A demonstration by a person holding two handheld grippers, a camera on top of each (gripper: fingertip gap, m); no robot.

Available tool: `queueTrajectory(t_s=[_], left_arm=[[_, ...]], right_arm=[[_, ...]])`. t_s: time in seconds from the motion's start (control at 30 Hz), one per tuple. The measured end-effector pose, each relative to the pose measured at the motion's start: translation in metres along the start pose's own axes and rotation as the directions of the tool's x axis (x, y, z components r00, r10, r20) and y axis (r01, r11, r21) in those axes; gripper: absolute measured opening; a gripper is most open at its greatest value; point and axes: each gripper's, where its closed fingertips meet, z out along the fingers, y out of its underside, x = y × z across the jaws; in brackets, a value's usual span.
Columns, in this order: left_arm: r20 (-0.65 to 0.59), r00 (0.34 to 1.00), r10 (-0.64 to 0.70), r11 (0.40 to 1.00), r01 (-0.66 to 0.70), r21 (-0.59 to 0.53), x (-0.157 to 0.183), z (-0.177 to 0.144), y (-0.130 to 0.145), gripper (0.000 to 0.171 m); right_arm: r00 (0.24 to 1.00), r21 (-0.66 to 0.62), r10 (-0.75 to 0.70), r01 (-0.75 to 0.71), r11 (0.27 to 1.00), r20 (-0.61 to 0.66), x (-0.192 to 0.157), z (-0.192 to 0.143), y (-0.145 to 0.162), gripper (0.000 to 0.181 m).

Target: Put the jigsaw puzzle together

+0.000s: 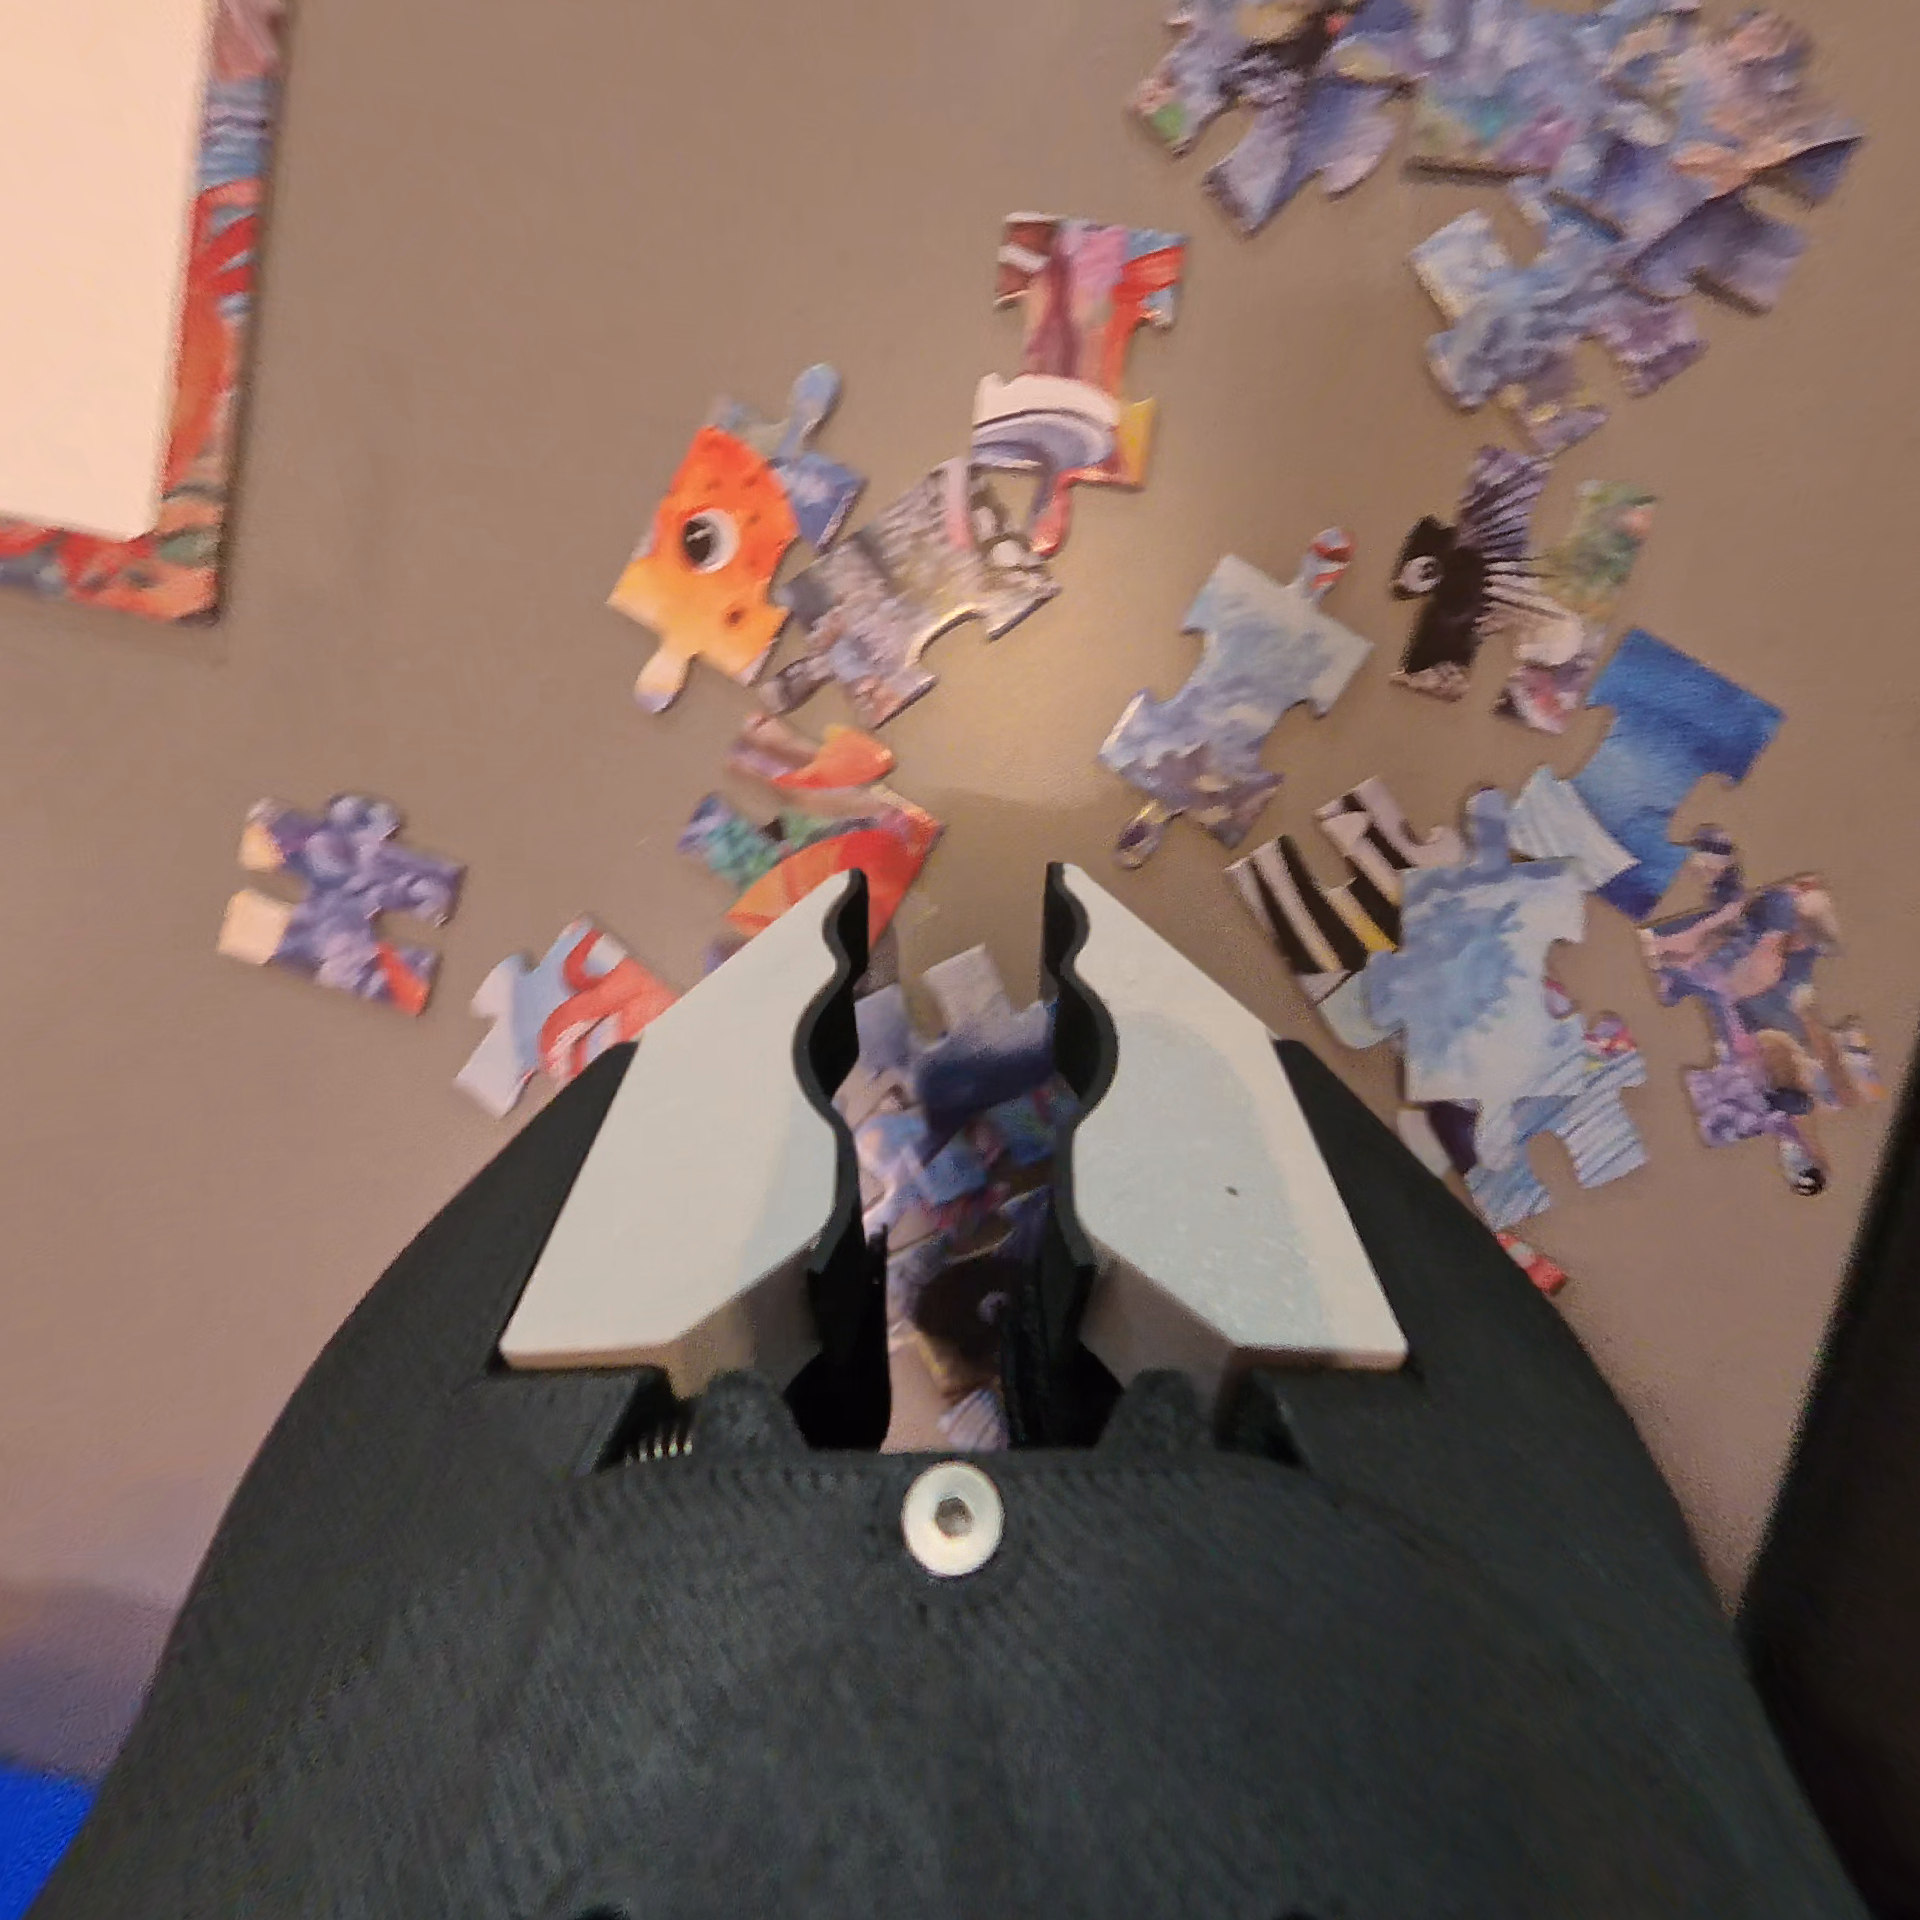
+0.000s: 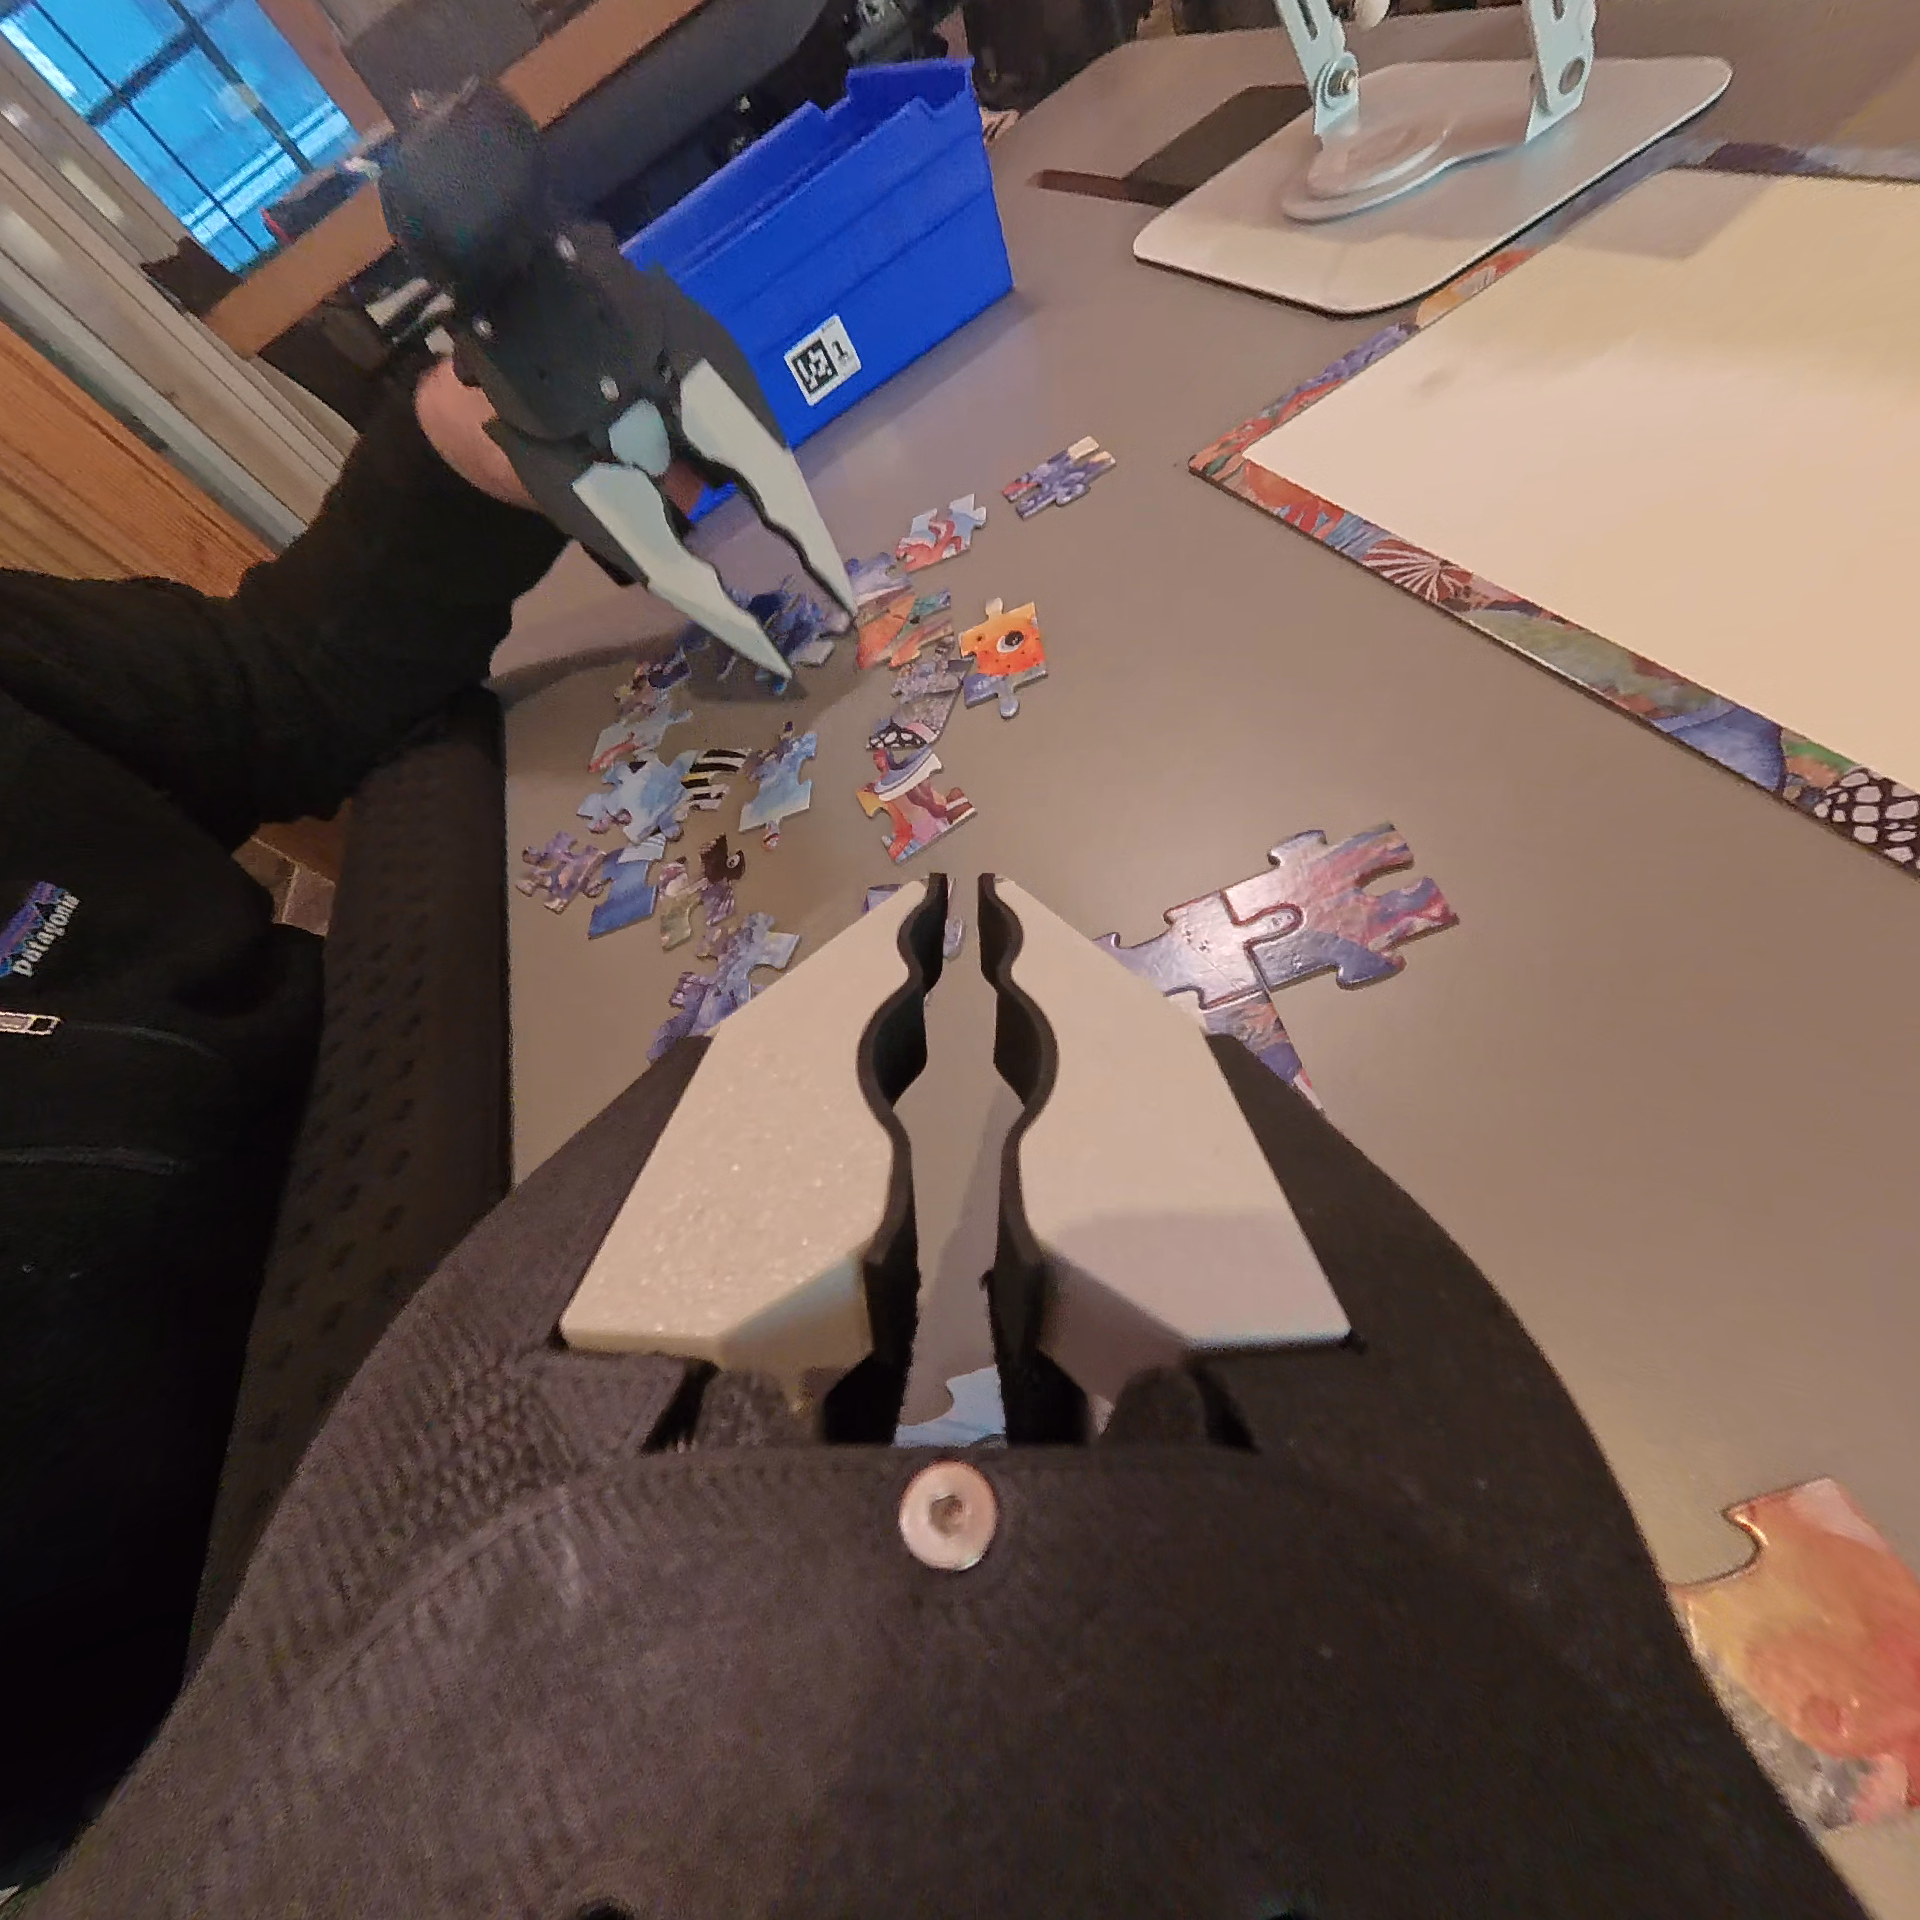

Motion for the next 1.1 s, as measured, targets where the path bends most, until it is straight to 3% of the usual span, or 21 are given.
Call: queueTrajectory(t_s=[0.1, 0.27, 0.57, 0.87, 0.97, 1.1], left_arm=[[0.093, 0.995, -0.027, 1.000, 0.028, -0.012, -0.020, -0.011, 0.006, 0.039], [0.141, 0.990, -0.022, 0.998, 0.031, -0.057, -0.033, -0.004, 0.015, 0.043], [0.046, 0.997, -0.058, 0.998, 0.057, 0.013, -0.028, 0.015, 0.003, 0.043], [0.024, 0.998, -0.057, 0.997, 0.056, 0.059, -0.019, 0.019, -0.005, 0.024], [-0.140, 0.989, -0.048, 0.994, 0.062, 0.093, 0.012, 0.020, -0.015, 0.020], [-0.072, 0.997, -0.036, 0.996, 0.042, 0.083, 0.000, 0.015, -0.013, 0.041]], right_arm=[[1.000, -0.027, -0.013, 0.013, 1.000, -0.008, 0.001, 0.004, 0.004, 0.004], [1.000, -0.041, -0.029, 0.029, 0.999, -0.004, -0.002, 0.007, 0.006, 0.004], [0.999, -0.042, -0.039, 0.039, 0.998, -0.004, -0.003, 0.006, 0.005, 0.004], [0.999, -0.038, -0.038, 0.038, 0.999, -0.007, -0.003, 0.005, 0.005, 0.004], [0.999, -0.038, -0.037, 0.037, 0.999, -0.007, -0.003, 0.005, 0.005, 0.004], [0.999, -0.035, -0.038, 0.038, 0.999, -0.008, -0.003, 0.005, 0.004, 0.004]])
